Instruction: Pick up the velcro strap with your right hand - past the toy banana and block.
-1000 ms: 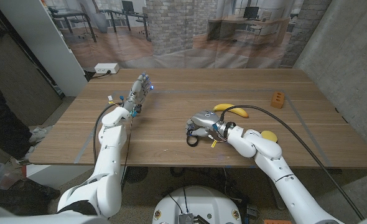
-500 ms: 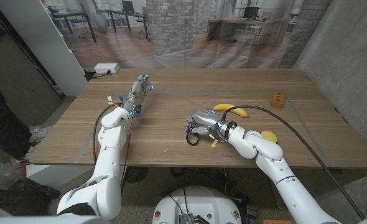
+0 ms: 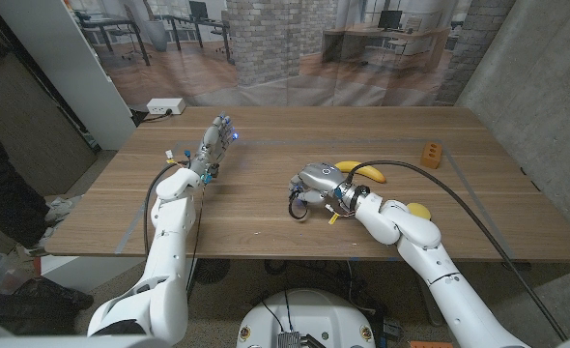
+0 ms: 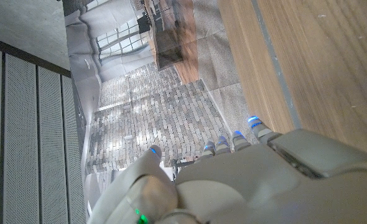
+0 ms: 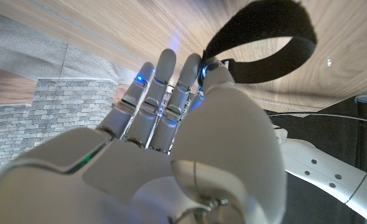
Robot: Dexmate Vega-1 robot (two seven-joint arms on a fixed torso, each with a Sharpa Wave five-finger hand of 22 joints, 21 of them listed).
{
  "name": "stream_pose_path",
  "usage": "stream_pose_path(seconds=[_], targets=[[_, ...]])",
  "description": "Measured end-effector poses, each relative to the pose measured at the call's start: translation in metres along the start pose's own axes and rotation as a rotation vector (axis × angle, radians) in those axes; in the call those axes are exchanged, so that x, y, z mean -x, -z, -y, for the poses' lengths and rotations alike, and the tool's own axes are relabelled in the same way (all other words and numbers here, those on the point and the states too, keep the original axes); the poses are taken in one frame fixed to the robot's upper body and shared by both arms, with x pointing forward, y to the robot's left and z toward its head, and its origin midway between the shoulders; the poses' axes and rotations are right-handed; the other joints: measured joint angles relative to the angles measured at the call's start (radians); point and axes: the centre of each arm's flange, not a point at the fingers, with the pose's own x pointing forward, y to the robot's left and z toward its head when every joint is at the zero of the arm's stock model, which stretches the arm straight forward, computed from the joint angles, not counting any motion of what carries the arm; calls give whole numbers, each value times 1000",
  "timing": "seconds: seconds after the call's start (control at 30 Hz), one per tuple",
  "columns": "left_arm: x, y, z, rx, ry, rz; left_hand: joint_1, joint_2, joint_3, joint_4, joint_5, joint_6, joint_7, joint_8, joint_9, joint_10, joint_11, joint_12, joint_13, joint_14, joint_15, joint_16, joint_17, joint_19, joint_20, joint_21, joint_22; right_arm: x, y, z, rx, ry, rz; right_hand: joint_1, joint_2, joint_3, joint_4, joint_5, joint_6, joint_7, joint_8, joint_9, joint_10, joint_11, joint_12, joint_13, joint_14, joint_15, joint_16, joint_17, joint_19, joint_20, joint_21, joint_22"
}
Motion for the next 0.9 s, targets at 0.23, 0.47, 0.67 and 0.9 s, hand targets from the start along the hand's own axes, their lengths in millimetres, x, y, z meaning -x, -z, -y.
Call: stream_pose_path(seconds=[0.23,0.47,0.67,0.9], targets=[[3,-1,0,0,-1,4,0,0,0,0,0,0,0,0,0,0,0,0,0,0,0,0,0,0,0,0,0,0,1,7,11,19,-1,0,0,0,0,-8,0,0,1,0,0,0,0,-1,3,-3,-7,4,0,0,0,-3],[4,-2,0,-1,-1,8,0,0,0,0,0,0,0,0,0,0,0,0,0,0,0,0,0,0,0,-1,0,0,3,13,19,45,-8,4,4,0,0,-12,0,0,2,0,0,0,0,-2,7,-3,-15,9,0,0,8,-3],[6,-3,0,0,-3,12,0,0,-1,-1,0,0,0,0,0,0,0,0,0,0,0,0,0,0,0,-4,0,-1,4,18,23,69,-13,4,4,0,0,-16,0,0,2,0,3,4,0,-2,11,-7,-22,11,0,0,8,-3],[7,-2,0,3,-5,14,0,0,-2,-2,0,0,0,0,0,0,0,0,0,0,0,0,0,0,0,-4,0,-1,6,24,26,95,-22,5,3,-5,2,-16,0,0,2,0,3,4,0,-2,11,-7,-26,17,0,0,14,-3]])
